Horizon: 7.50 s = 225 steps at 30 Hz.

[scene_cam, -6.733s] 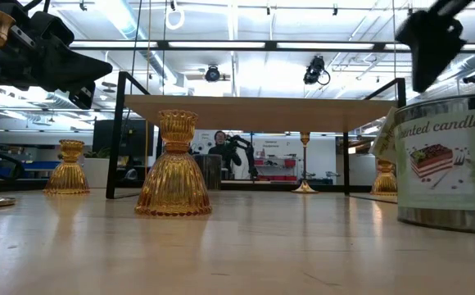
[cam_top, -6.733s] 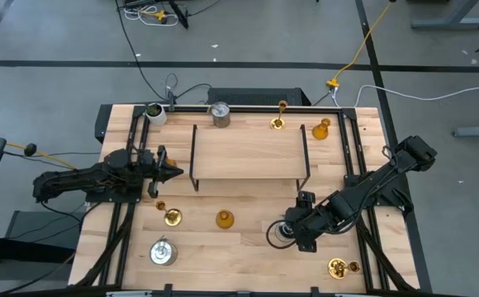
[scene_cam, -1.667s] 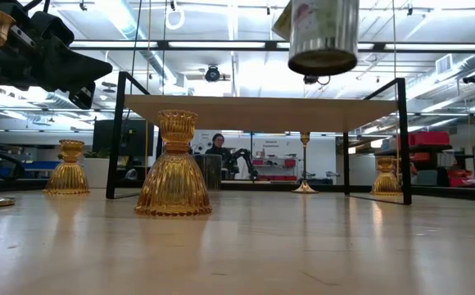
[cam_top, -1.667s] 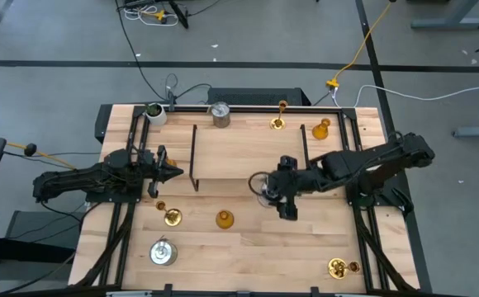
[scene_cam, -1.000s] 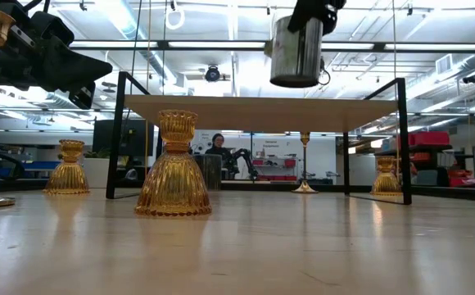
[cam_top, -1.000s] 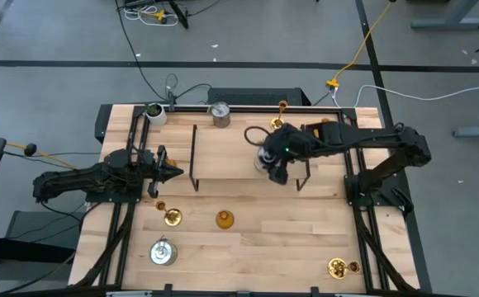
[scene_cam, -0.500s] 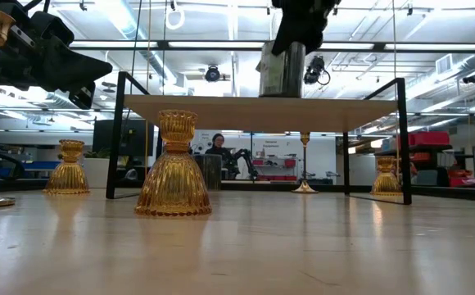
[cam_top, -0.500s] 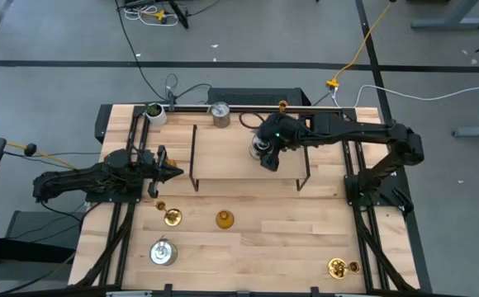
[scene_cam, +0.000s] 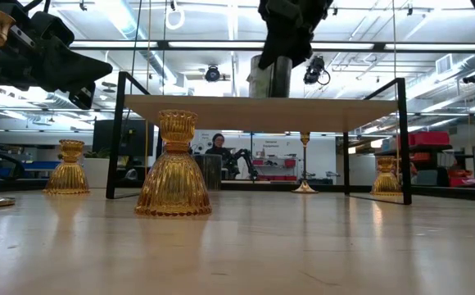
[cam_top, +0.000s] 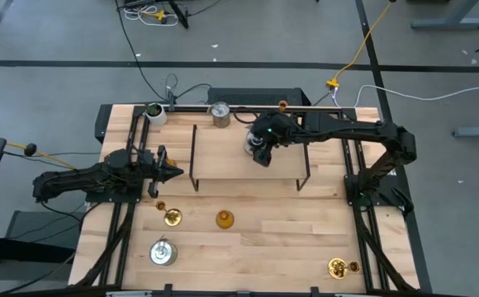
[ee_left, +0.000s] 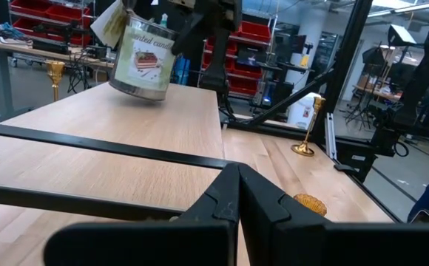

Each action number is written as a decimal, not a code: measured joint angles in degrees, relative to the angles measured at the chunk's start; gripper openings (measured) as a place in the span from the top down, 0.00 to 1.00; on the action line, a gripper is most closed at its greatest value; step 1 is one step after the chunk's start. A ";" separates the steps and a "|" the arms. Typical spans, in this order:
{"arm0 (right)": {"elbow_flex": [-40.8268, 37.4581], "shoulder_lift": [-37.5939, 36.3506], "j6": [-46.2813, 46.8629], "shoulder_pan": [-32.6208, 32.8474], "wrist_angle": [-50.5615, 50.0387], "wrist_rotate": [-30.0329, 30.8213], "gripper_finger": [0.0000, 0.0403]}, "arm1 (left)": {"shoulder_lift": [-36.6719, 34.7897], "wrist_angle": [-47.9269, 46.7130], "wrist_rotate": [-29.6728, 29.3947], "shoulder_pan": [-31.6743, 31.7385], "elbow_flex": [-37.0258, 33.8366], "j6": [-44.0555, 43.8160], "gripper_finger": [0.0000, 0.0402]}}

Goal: Pick & Place candle stick holders
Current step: Put the right scented candle on the shelf, then put the top candle holder on the shelf

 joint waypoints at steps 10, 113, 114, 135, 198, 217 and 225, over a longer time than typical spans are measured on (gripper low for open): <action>0.00 0.31 0.31 -0.93 3.15 0.03 0.10 | 0.00 0.00 -0.02 0.00 0.00 0.00 0.98; -2.34 1.82 4.85 -5.79 7.47 -3.02 0.09 | 0.02 0.00 -0.02 0.00 0.00 0.00 0.98; -2.34 1.82 4.85 -5.79 7.49 -3.02 0.09 | 0.01 0.00 -0.02 0.00 0.01 0.00 0.98; -2.40 1.82 3.26 -5.81 10.64 -2.86 0.01 | 0.02 0.00 -0.02 0.00 0.00 0.02 0.98; -2.47 -16.96 -1.73 11.18 1.58 -2.85 0.01 | 0.02 0.00 -0.02 0.00 0.02 0.02 0.98; -2.47 -17.75 -0.04 0.52 -0.48 3.66 0.01 | 0.02 0.00 -0.02 0.00 0.02 0.02 0.98; -2.47 -17.68 -0.80 -5.90 -1.78 3.63 0.01 | 0.02 0.00 -0.02 0.00 0.00 0.02 0.98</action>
